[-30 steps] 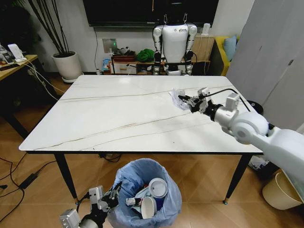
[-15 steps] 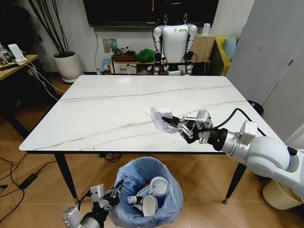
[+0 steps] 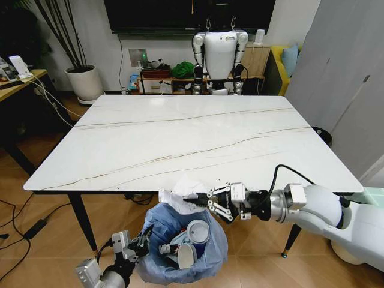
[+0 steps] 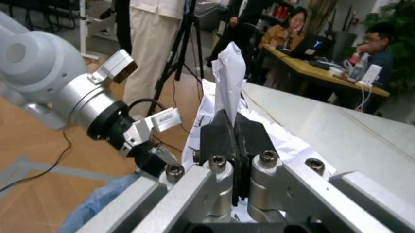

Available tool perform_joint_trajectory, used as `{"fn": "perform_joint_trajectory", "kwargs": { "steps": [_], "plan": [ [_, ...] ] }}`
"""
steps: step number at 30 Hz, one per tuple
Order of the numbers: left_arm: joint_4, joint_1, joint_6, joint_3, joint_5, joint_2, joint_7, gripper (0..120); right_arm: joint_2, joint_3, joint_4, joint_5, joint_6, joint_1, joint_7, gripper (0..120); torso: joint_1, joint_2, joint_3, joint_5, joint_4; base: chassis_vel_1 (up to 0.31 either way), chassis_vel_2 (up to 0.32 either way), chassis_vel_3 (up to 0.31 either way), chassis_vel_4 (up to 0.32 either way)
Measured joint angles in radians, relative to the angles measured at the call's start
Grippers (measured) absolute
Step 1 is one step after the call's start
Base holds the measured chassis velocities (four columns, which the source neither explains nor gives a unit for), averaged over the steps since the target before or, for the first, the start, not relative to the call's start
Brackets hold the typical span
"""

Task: Pick up the trash bin and place the trash from the table into it.

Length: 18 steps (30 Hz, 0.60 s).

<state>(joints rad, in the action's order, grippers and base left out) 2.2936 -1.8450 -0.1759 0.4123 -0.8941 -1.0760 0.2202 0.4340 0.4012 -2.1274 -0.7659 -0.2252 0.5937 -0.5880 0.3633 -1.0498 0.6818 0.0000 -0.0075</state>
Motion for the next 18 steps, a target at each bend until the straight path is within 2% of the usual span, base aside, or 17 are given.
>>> {"fn": "perform_joint_trajectory", "kwargs": {
  "steps": [11, 18],
  "plan": [
    [-0.003, 0.008, -0.002, 0.004, -0.010, -0.002, 0.002, 0, 0.039, 0.061, 0.045, 0.073, -0.025, -0.012, -0.030, 0, 0.000, 0.000, 0.000, 0.0000, -0.0001, 0.000, 0.000, 0.000, 0.000],
    [-0.001, 0.006, -0.002, 0.004, -0.010, -0.003, 0.003, 0, 0.036, 0.067, 0.051, 0.076, -0.024, -0.010, -0.038, 1, 0.000, 0.000, 0.000, 0.0000, -0.0001, 0.000, 0.000, 0.000, 0.000]
  ]
}}
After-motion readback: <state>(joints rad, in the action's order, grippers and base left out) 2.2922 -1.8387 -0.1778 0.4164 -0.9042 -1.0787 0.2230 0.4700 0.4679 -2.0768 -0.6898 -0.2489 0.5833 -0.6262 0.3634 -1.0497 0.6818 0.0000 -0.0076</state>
